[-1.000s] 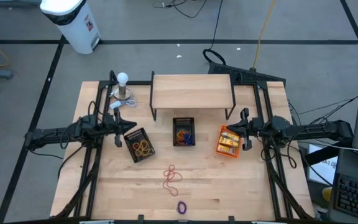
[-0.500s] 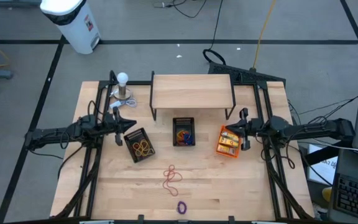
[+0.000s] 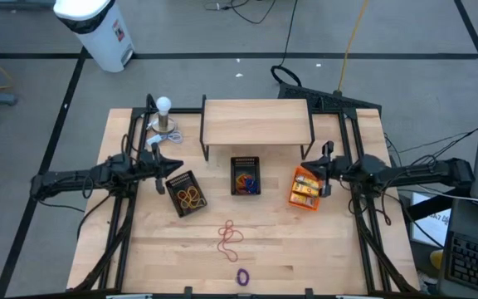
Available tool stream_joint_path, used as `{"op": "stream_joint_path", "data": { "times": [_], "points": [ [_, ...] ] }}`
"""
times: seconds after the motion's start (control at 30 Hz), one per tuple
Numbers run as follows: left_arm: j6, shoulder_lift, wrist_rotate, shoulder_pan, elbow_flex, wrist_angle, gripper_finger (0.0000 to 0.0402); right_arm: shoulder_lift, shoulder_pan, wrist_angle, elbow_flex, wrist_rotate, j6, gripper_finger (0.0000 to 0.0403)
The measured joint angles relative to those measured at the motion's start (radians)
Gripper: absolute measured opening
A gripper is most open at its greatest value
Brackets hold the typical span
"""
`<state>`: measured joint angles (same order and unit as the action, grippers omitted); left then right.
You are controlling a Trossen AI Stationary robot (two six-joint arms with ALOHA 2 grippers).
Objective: Pick & Place Office Desk Supplies
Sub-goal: Put the red rubber band into the left black basket
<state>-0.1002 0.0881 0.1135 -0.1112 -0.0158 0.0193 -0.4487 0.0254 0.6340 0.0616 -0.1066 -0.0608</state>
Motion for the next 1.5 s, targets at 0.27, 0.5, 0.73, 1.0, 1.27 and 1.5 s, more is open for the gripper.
{"op": "stream_joint_path", "data": {
  "times": [0.27,0.5,0.73,1.0,1.27,1.5],
  "points": [
    [-0.063,0.045,0.004,0.0,0.0,0.001,0.0019,-0.005,0.11,-0.002,0.0,-0.09,0.065,0.0001],
    [-0.139,0.086,0.058,0.0,0.001,0.007,0.0019,-0.005,0.171,0.022,0.0,0.042,0.095,0.0001],
    [-0.252,0.142,0.108,0.011,-0.059,-0.016,0.0015,-0.011,0.186,0.02,0.0,0.057,0.128,0.0],
    [-0.271,0.522,0.225,0.21,-0.357,-0.142,0.0002,-0.025,0.183,0.001,0.0,0.057,0.159,0.0],
    [-0.328,1.014,0.187,0.361,-0.665,-0.185,0.0002,-0.039,0.182,-0.024,0.0,0.113,0.279,0.0003],
    [-0.304,1.415,0.07,0.42,-0.878,-0.209,0.0047,-0.054,0.191,-0.077,0.0,0.109,0.337,0.0003]
  ]
}}
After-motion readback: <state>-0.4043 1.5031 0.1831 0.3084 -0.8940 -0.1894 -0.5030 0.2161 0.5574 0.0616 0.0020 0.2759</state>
